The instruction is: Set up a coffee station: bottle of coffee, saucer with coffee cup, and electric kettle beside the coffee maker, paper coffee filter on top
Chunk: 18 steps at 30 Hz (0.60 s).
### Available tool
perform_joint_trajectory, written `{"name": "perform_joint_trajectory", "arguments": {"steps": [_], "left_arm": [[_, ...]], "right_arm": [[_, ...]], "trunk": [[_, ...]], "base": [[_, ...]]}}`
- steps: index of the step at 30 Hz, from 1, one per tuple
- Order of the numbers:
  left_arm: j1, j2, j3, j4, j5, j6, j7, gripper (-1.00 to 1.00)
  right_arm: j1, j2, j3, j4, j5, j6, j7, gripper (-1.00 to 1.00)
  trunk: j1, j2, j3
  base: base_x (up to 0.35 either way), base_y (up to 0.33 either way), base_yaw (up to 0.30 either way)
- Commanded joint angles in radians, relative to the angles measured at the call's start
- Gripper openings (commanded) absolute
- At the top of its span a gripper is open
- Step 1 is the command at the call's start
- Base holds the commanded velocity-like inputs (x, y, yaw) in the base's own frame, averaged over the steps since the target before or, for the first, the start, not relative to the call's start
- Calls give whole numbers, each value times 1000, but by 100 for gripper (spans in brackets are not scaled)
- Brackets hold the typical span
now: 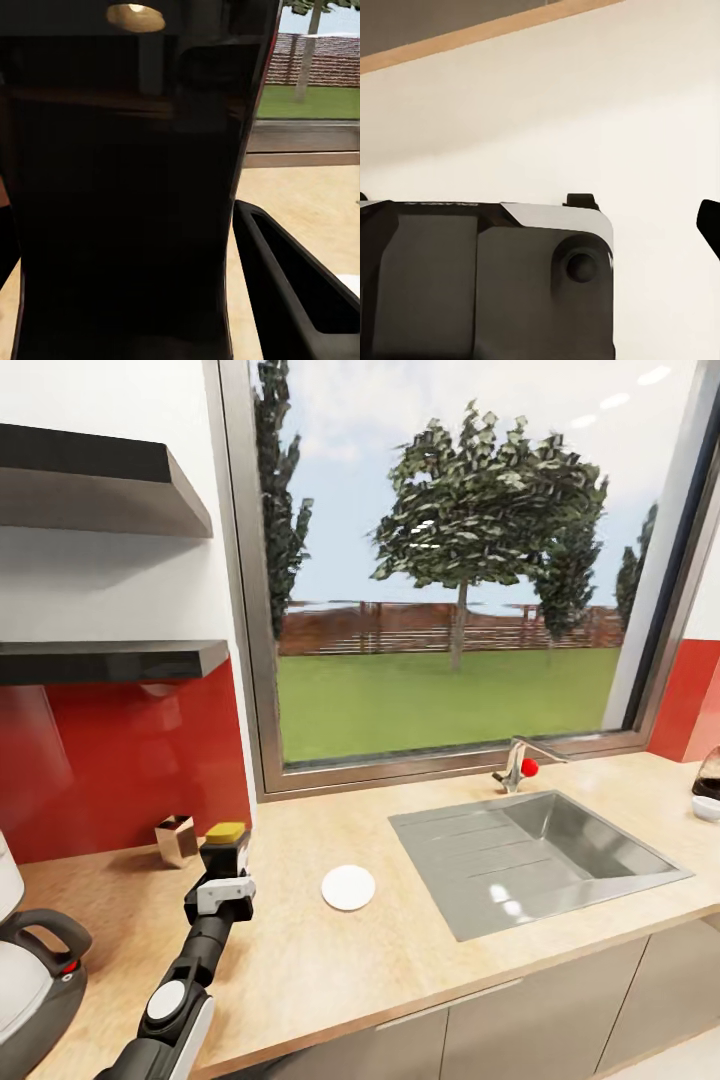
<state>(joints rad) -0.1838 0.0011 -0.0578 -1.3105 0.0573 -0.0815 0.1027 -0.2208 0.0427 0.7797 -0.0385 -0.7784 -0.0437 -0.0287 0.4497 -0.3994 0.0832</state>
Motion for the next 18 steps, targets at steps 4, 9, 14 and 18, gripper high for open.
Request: {"name": "perform_joint_trajectory", "arguments": {"steps": [4,9,14,18], "left_arm": [[0,0,-3,0,6,-4,5,-100],[1,-1,-6,0,7,-4,2,-100],[7,-1,-7,0,7,-4,-7,-100],[45,2,-11,-5,7,-18,-24,-100]], "right_arm": [[0,0,9,0,-8,-2,-2,100],[0,0,9,0,-8,-2,-3,100],[0,0,9,0,-7,-2,-3,100],[0,-1,9,0,-7,-3,-3,100]], "trunk": [[0,-1,0],[0,-1,0],[0,-1,0],[0,-1,0]], "base": [[-123,0,1],[-293,0,60],[-287,0,223],[-77,0,89]]}}
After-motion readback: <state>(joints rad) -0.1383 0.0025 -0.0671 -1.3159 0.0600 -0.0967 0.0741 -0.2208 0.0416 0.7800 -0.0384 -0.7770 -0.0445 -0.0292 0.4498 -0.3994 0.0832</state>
